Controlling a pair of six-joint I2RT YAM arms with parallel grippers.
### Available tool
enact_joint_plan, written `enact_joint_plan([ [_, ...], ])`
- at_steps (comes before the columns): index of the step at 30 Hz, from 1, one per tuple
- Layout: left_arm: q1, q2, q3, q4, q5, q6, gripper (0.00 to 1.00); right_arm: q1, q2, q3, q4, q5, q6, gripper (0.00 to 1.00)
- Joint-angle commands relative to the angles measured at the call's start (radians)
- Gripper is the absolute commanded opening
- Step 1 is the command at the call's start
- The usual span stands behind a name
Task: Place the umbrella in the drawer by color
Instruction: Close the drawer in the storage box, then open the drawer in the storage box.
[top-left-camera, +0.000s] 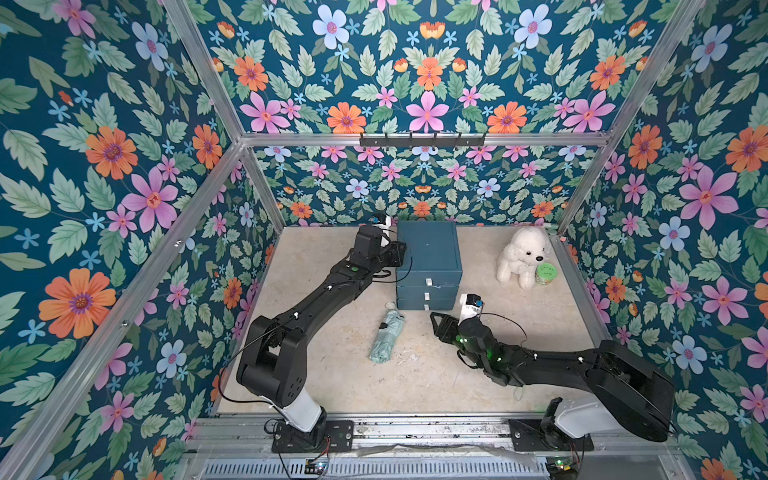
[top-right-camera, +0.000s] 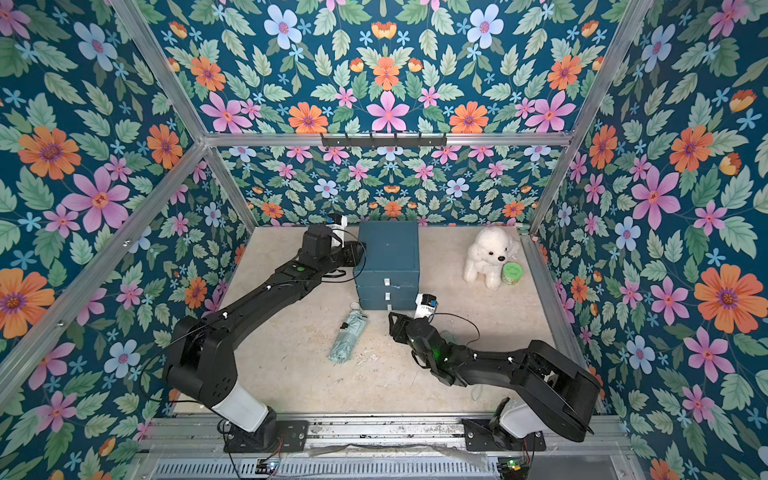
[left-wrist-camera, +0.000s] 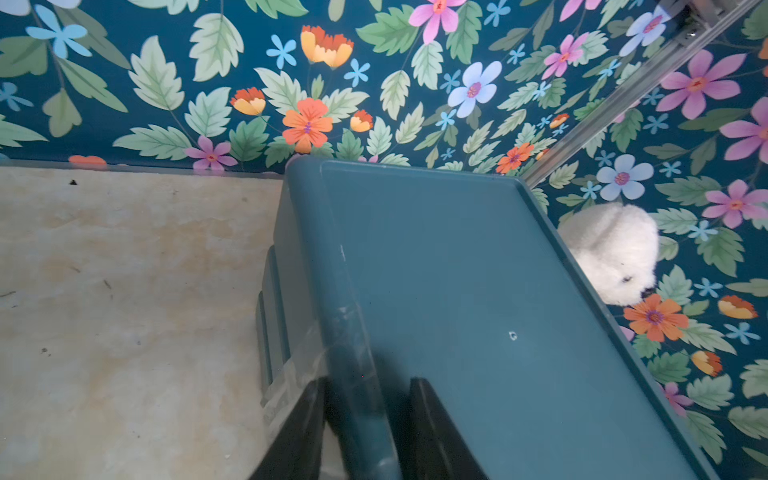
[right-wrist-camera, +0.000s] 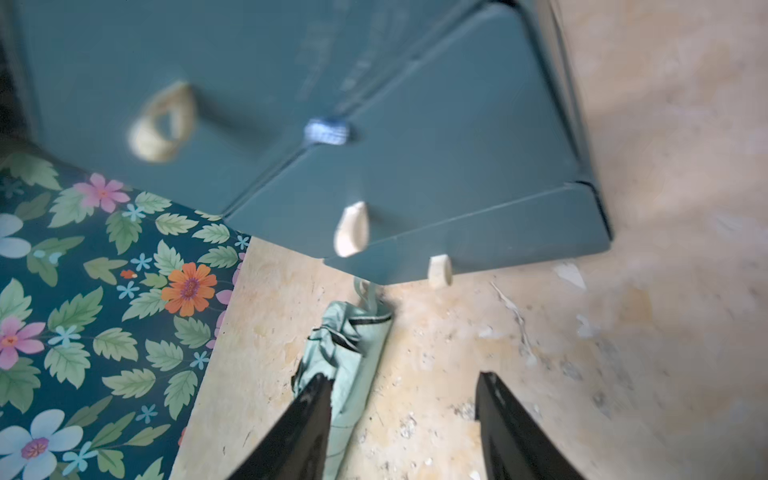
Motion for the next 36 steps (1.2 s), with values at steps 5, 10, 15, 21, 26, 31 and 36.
enact_joint_plan([
  [5, -0.009, 0.006, -0.035, -0.406, 0.122, 0.030, 0.37, -0.021, 0.098, -0.011, 0.211, -0.100, 0.216, 0.59],
  [10, -0.008, 0.003, -0.042, -0.400, 0.125, -0.013, 0.38, -0.043, 0.234, 0.029, 0.288, -0.161, 0.249, 0.58],
  [15, -0.007, -0.001, -0.033, -0.405, 0.102, -0.044, 0.40, -0.061, 0.336, 0.062, 0.359, -0.194, 0.256, 0.57],
  [21, -0.005, -0.029, -0.052, -0.404, 0.125, -0.052, 0.40, -0.100, 0.335, 0.048, 0.389, -0.197, 0.260, 0.52],
  [26, -0.007, -0.041, -0.067, -0.403, 0.151, -0.042, 0.40, -0.126, 0.345, 0.079, 0.363, -0.221, 0.241, 0.46],
  [31, -0.007, -0.041, -0.068, -0.404, 0.149, -0.034, 0.40, -0.138, 0.362, 0.106, 0.324, -0.192, 0.235, 0.44],
  [36, -0.007, -0.037, -0.065, -0.405, 0.152, -0.019, 0.39, -0.146, 0.394, 0.131, 0.314, -0.179, 0.229, 0.37],
])
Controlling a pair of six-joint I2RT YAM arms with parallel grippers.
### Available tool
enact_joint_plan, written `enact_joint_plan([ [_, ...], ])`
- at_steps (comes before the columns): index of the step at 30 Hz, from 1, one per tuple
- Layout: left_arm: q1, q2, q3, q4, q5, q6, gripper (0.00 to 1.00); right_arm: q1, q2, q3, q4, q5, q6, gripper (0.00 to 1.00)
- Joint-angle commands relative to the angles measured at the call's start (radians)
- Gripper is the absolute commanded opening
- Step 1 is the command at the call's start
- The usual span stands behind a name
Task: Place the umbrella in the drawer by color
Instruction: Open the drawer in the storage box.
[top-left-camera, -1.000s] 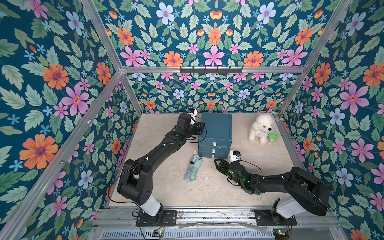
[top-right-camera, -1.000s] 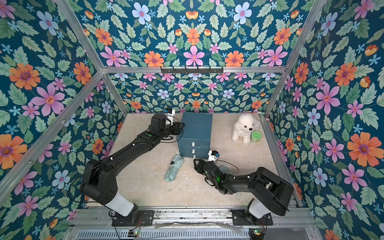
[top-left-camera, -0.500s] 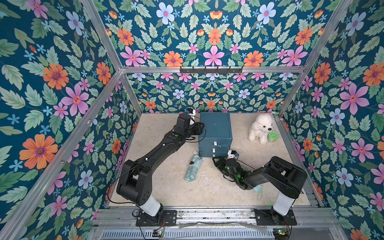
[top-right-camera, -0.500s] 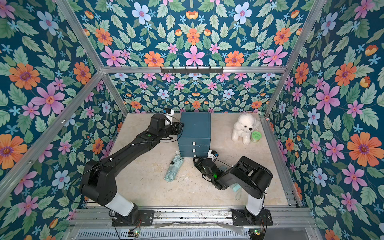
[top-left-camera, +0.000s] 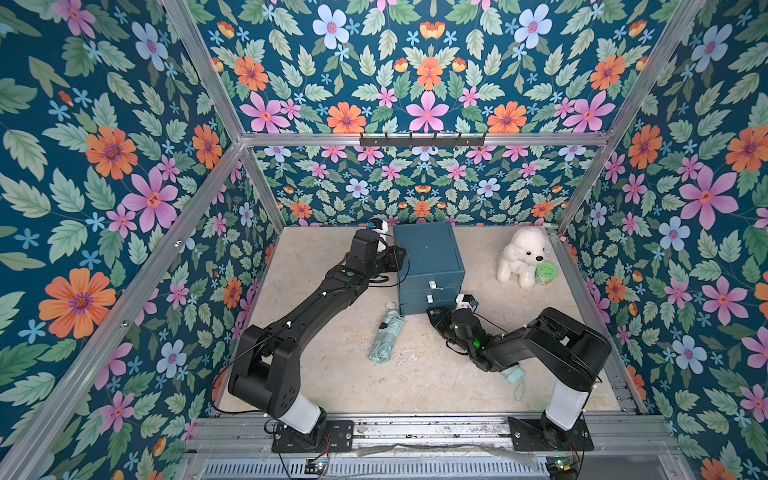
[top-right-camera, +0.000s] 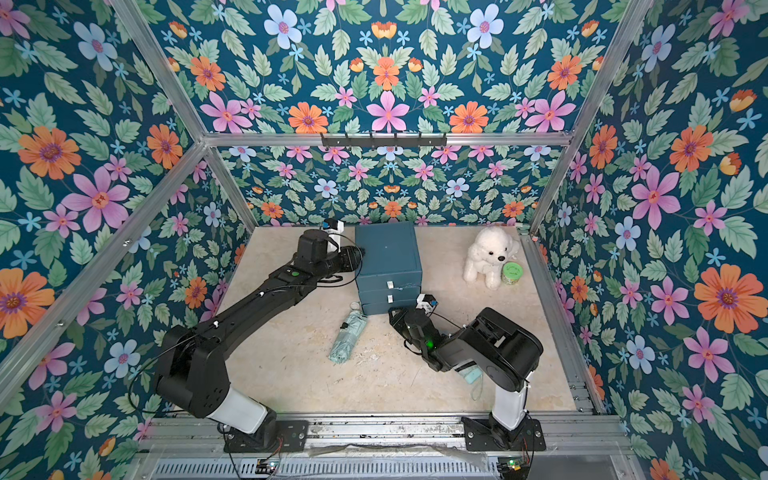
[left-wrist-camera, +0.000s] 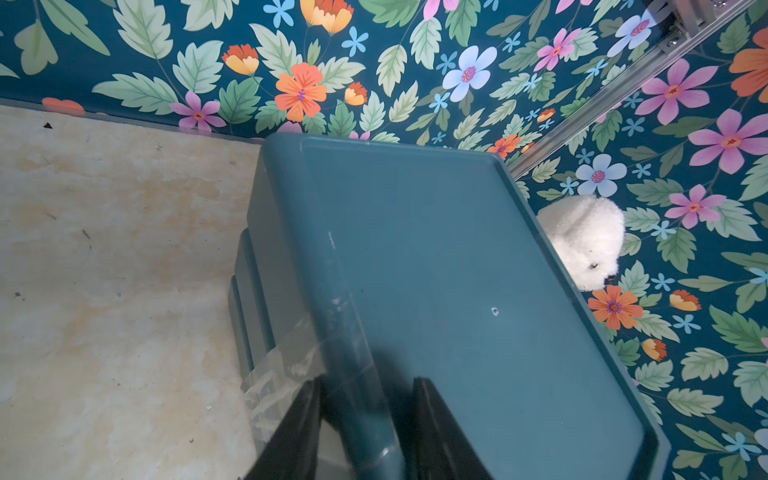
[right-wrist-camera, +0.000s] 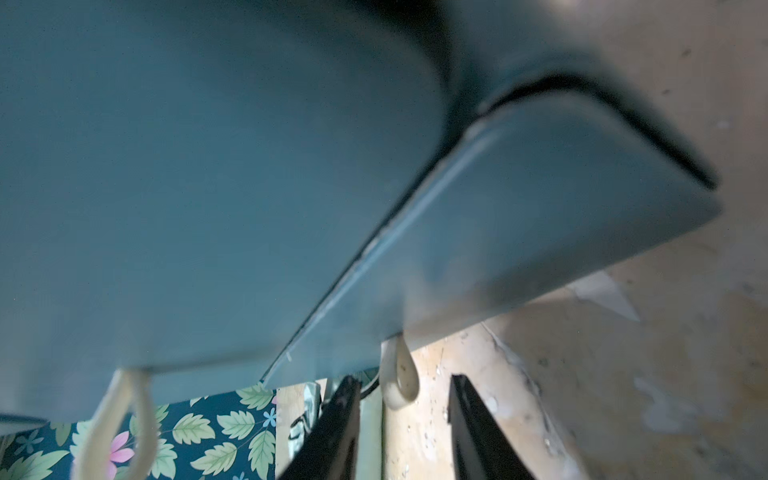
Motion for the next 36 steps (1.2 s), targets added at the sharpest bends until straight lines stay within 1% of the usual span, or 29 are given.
enact_joint_plan([
  [1, -0.005, 0.024, -0.022, -0.363, 0.127, 0.062, 0.38, -0.009, 0.020, 0.020, 0.031, -0.011, -0.036, 0.36],
  [7, -0.005, 0.016, -0.027, -0.364, 0.126, 0.084, 0.38, -0.029, 0.043, 0.014, 0.081, -0.008, -0.048, 0.30],
  [12, -0.005, 0.020, -0.028, -0.364, 0.132, 0.095, 0.37, -0.031, 0.035, 0.020, 0.076, -0.004, -0.084, 0.25],
  [18, -0.006, 0.022, -0.028, -0.364, 0.145, 0.112, 0.36, -0.033, 0.010, 0.024, 0.012, 0.017, -0.113, 0.00],
  [21, -0.007, 0.027, -0.030, -0.358, 0.158, 0.115, 0.36, -0.033, -0.016, 0.030, -0.048, 0.031, -0.136, 0.00],
  [26, -0.009, 0.041, -0.028, -0.357, 0.162, 0.117, 0.36, -0.026, -0.069, -0.001, -0.080, 0.052, -0.155, 0.00],
  [31, -0.009, 0.047, -0.026, -0.349, 0.164, 0.103, 0.36, 0.026, -0.127, -0.048, -0.125, 0.129, -0.168, 0.00],
  [36, -0.008, 0.057, -0.027, -0.346, 0.150, 0.076, 0.35, 0.047, -0.144, -0.051, -0.182, 0.150, -0.165, 0.00],
])
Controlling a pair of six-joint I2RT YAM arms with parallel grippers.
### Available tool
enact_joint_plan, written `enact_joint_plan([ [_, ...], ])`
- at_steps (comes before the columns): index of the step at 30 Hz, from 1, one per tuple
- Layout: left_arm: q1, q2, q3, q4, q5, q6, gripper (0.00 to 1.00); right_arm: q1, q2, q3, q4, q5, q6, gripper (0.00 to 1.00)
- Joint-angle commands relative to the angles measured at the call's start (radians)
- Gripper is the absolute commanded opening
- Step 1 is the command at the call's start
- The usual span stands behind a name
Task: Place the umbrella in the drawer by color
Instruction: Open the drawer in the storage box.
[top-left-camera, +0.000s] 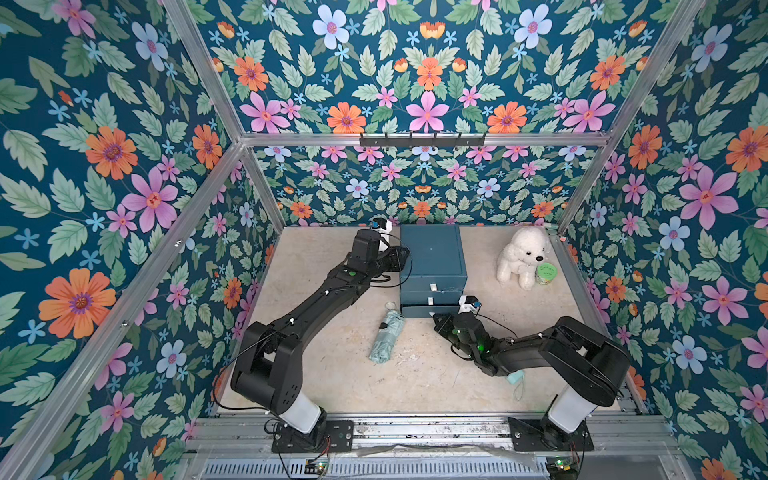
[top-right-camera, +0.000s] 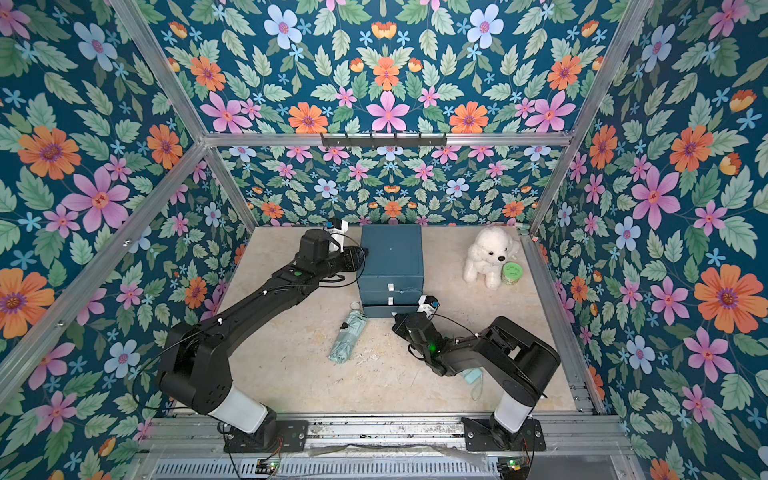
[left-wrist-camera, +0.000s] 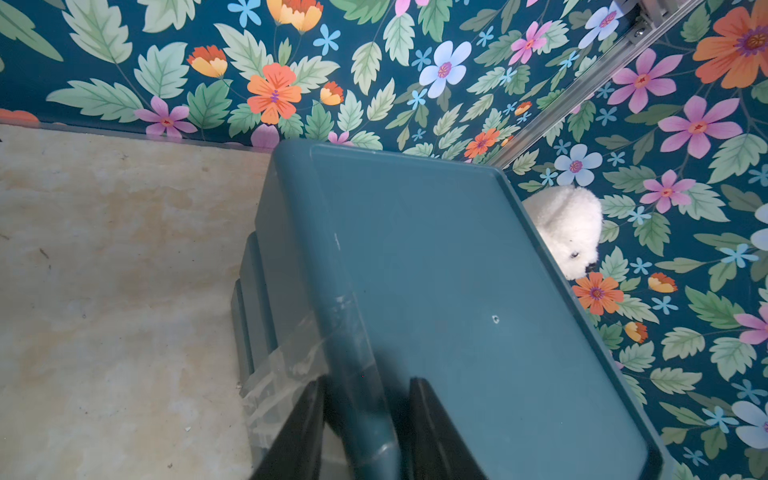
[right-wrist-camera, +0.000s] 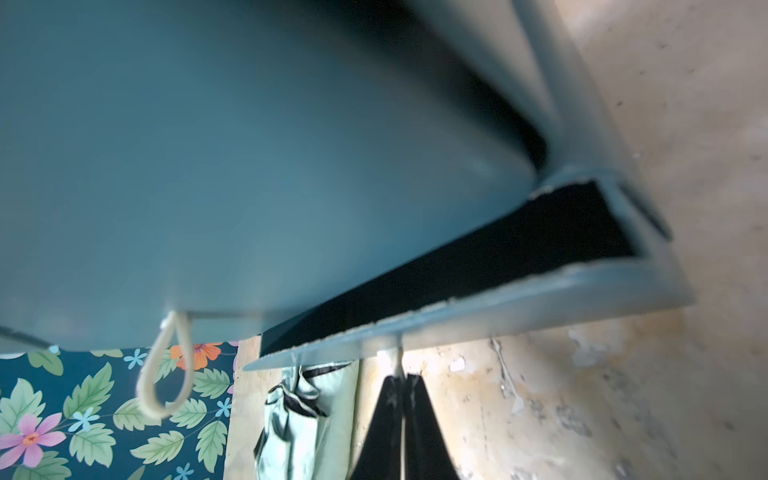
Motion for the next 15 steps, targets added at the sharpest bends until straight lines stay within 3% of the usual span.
enact_joint_plan([
  [1, -0.007, 0.031, -0.027, -0.394, 0.088, 0.045, 0.35, 0.016, -0.014, 0.004, -0.061, 0.084, -0.058, 0.00],
  [5, -0.002, 0.027, -0.027, -0.404, 0.044, 0.017, 0.33, 0.075, -0.055, 0.007, -0.124, 0.144, -0.064, 0.00],
  [15, 0.007, 0.014, -0.036, -0.384, 0.027, -0.029, 0.43, 0.111, -0.179, -0.002, -0.304, 0.248, -0.044, 0.00],
])
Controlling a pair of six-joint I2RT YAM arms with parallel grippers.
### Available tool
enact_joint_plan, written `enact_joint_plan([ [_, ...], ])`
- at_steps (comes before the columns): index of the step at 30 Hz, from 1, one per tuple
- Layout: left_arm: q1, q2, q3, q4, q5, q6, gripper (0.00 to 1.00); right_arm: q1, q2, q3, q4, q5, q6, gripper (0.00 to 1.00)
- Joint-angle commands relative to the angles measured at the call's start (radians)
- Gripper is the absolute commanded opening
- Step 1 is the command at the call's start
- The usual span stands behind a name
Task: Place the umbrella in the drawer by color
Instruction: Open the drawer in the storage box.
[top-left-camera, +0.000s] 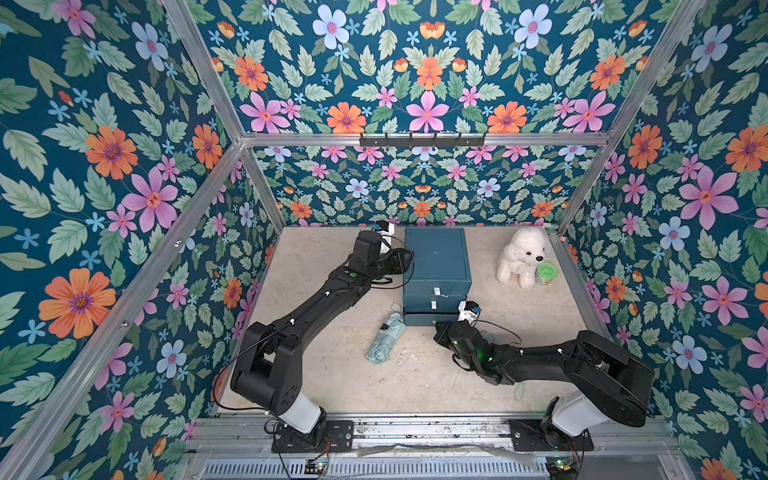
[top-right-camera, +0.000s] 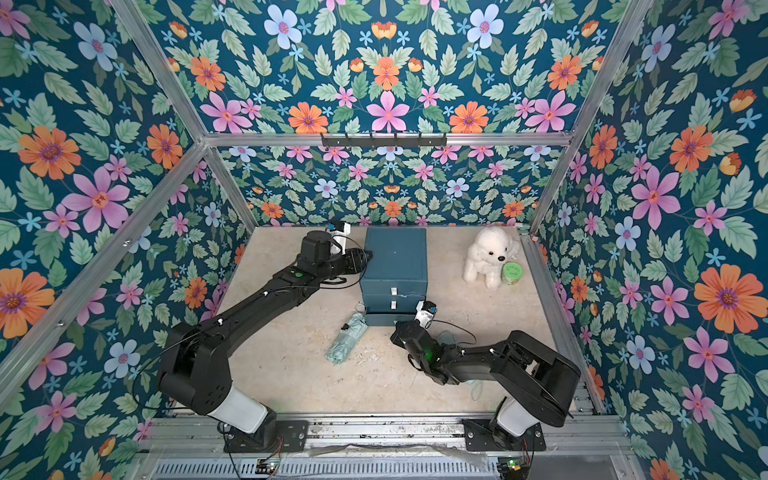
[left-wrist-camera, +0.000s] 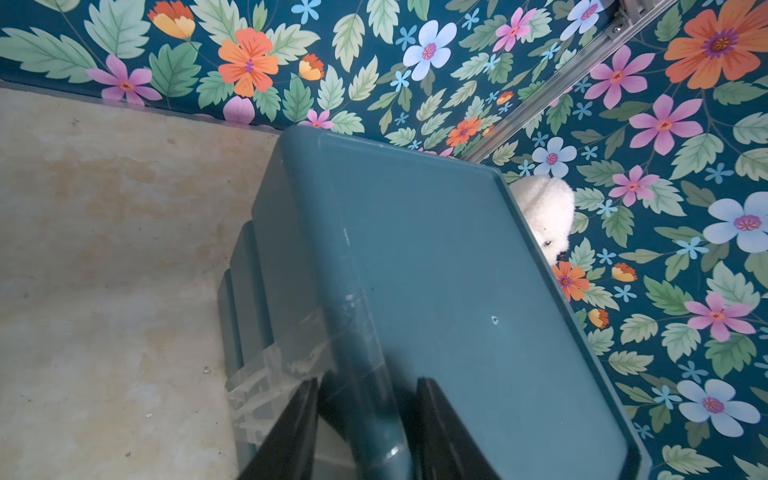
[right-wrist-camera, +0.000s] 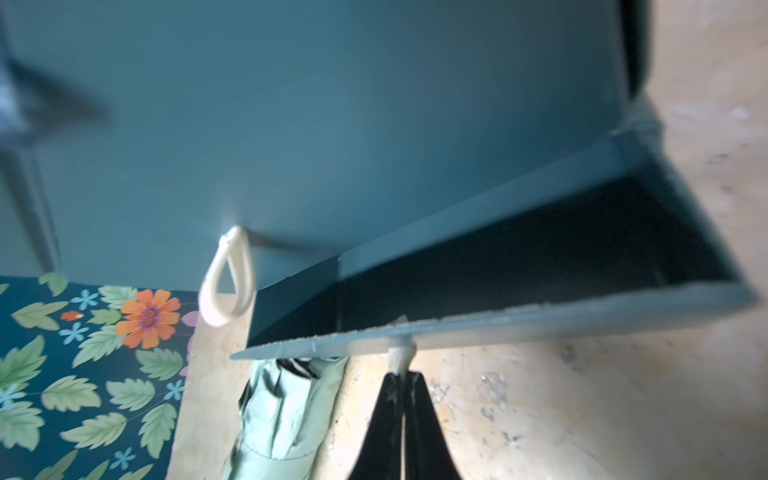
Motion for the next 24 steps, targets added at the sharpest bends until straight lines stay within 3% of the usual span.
enact_joint_plan([
  [1, 0.009, 0.020, -0.027, -0.379, -0.018, 0.023, 0.43, -0.001, -0.029, 0.006, -0.064, 0.101, -0.011, 0.00],
  [8, 0.015, 0.006, -0.038, -0.378, -0.026, 0.024, 0.43, 0.008, -0.058, 0.001, -0.114, 0.108, -0.009, 0.00],
  [13, 0.015, 0.001, -0.039, -0.381, -0.026, 0.024, 0.42, 0.108, -0.080, 0.026, -0.213, 0.174, -0.006, 0.00],
  [24, 0.016, -0.007, -0.059, -0.350, 0.003, -0.003, 0.43, 0.296, -0.172, -0.038, -0.348, 0.297, 0.171, 0.00],
])
